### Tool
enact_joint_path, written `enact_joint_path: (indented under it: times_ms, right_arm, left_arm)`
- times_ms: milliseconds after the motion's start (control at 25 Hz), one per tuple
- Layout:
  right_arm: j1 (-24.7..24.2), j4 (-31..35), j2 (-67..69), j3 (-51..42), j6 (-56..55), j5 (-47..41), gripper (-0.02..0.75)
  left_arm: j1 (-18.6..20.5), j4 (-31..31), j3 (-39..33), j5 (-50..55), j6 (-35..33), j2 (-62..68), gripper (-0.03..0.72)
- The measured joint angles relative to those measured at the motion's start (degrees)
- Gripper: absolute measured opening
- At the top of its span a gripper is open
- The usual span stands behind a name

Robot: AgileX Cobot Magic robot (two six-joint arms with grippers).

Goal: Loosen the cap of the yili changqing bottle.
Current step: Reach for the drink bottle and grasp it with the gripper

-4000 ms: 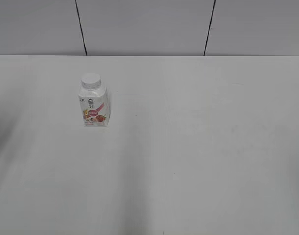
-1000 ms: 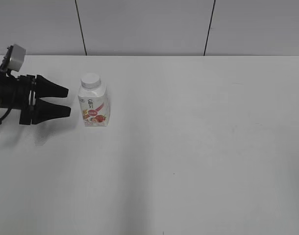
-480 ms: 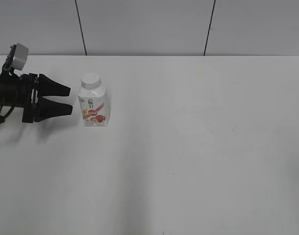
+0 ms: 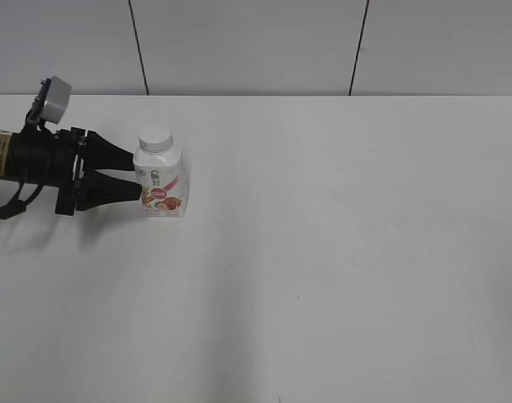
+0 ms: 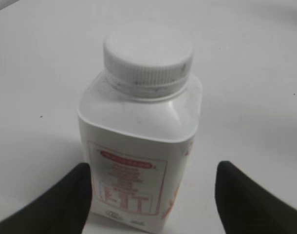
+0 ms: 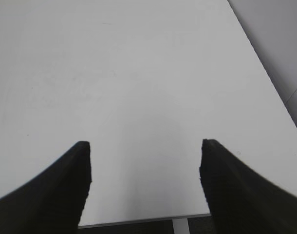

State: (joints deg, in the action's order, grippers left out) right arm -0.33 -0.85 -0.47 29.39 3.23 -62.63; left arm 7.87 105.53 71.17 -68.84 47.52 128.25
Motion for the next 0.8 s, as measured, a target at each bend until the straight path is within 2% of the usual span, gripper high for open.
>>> enact_joint_path:
  times_ms: [240, 800]
  right_arm:
    - [0.0, 0.0, 0.0, 0.0, 0.0, 0.0, 0.552]
    - [0.0, 0.0, 0.0, 0.0, 0.0, 0.0, 0.552]
  left_arm:
    - [-0.1, -0.9, 0.0, 0.7, 0.0, 0.0, 0.442]
    - [-0.1, -1.4, 0.0, 0.0, -0.2, 0.0, 0.439]
